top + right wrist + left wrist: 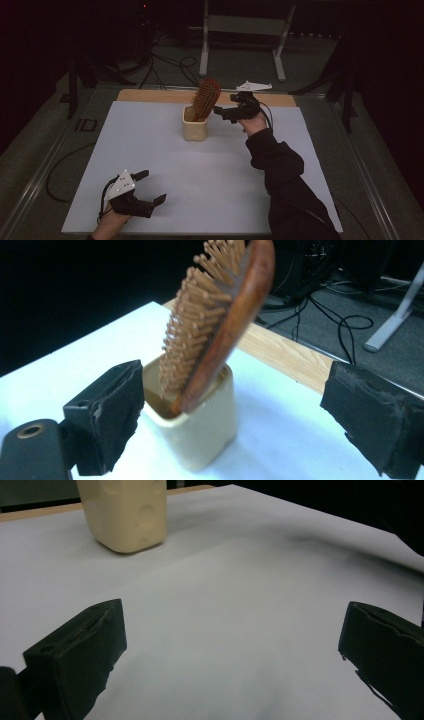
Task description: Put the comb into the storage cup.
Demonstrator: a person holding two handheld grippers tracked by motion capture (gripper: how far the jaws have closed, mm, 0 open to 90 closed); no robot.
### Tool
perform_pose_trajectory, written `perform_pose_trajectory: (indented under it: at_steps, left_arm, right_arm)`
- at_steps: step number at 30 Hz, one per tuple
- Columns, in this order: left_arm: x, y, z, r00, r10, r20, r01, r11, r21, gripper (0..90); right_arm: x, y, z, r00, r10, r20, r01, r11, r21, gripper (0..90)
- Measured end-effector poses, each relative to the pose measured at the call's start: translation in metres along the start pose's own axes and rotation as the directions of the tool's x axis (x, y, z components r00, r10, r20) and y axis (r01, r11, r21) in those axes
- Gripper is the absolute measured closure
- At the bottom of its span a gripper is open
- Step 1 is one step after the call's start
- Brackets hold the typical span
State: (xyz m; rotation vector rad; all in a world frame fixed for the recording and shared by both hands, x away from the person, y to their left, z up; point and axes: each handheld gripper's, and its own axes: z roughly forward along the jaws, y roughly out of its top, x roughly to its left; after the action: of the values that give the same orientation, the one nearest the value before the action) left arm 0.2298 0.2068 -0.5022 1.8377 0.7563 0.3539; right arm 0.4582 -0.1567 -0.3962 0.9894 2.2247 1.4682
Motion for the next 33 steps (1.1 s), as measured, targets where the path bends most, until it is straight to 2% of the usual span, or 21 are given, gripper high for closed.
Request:
perform_pose_trajectory:
  at_steps: [6,16,18,33]
  left_arm:
    - [0.0,0.0,0.001,1.0,0.002,-0.002,-0.002,1.0,0.001,0.0]
    - [-0.001,0.001,0.0,1.0,0.009,-0.003,-0.009,1.0,0.001,0.0]
    - [-0.001,0.0,0.0,0.9999,0.01,-0.003,-0.01,0.9999,0.007,0.0]
    - [0.0,0.0,0.0,0.9999,0.012,-0.002,-0.012,0.9999,0.009,0.0]
  right_arm:
    - [-0.002,-0.012,-0.01,1.0,0.002,0.007,-0.002,1.0,0.009,9.3]
    - [0.001,-0.033,-0.018,1.0,-0.005,-0.002,0.005,1.0,0.024,9.3]
    - [0.001,-0.04,-0.021,0.9999,0.012,-0.011,-0.012,1.0,0.022,9.3]
    - [0.009,-0.084,-0.037,0.9998,-0.013,-0.012,0.014,0.998,0.069,9.3]
